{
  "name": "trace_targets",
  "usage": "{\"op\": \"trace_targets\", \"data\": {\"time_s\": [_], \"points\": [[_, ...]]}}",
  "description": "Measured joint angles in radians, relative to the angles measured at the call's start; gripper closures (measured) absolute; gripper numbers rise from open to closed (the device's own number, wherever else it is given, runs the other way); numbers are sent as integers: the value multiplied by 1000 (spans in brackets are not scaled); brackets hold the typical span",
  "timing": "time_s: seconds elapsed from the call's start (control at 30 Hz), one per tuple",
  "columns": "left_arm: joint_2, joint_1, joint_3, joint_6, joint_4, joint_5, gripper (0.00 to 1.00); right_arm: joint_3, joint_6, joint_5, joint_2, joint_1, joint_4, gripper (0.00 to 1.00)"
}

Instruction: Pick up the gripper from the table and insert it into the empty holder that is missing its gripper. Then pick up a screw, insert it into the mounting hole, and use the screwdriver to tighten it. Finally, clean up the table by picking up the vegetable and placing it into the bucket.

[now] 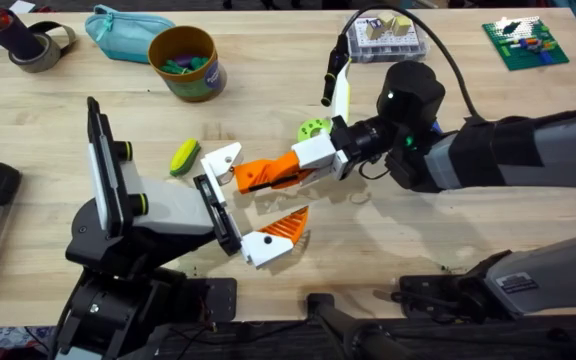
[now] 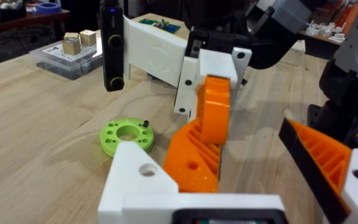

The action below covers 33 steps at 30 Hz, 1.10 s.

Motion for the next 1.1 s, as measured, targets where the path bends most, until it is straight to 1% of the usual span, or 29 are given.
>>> {"op": "trace_targets", "data": {"time_s": [0.3, 0.6, 0.8, 0.9, 1.1], "points": [[0, 0, 0, 0, 2, 5, 14, -1, 4, -35, 0, -5, 2, 979], [0, 0, 0, 0, 1, 16, 14, -2, 7, -69, 0, -7, 59, 979], [0, 0, 0, 0, -5, 64, 14, -5, 10, -72, -9, -7, 77, 979], [0, 0, 0, 0, -7, 84, 14, -29, 11, -72, -52, -6, 78, 979], [0, 0, 0, 0, -10, 112, 14, -124, 10, -77, -188, -6, 79, 979]]}}
